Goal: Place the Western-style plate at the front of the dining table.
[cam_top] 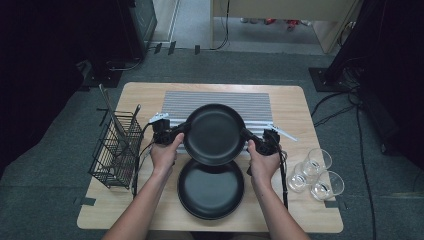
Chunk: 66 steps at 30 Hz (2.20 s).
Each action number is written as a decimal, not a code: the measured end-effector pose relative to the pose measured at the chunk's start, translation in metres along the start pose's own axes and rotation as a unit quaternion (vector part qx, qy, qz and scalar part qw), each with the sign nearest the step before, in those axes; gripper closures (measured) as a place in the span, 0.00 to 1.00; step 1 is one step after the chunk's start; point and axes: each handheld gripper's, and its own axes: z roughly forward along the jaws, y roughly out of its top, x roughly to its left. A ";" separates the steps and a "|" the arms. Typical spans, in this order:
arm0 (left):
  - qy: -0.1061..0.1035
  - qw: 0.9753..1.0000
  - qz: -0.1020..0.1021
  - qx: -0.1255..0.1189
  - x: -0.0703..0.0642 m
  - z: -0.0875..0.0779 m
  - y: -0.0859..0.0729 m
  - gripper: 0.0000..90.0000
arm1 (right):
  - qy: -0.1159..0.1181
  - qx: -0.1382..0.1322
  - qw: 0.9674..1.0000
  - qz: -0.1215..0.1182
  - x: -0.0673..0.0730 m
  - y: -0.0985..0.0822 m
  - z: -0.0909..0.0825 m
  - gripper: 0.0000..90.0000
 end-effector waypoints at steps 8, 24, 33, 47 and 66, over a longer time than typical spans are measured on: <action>0.004 1.000 -0.002 0.004 0.003 0.008 0.007 0.88 | 0.002 0.002 1.000 0.004 -0.005 0.005 0.009 0.95; 0.007 1.000 -0.004 0.008 0.006 0.025 0.017 0.88 | -0.004 -0.003 1.000 0.019 -0.013 0.013 0.022 0.95; 0.013 1.000 -0.009 0.009 0.011 0.029 0.018 0.89 | -0.003 -0.002 1.000 0.031 -0.017 0.010 0.030 0.94; 0.018 1.000 -0.016 0.010 0.018 0.036 0.022 0.89 | -0.009 0.000 0.999 0.035 -0.019 0.013 0.043 0.94; 0.031 0.999 -0.033 0.026 0.028 0.059 0.025 0.90 | -0.025 0.003 0.998 0.057 -0.033 0.016 0.067 0.94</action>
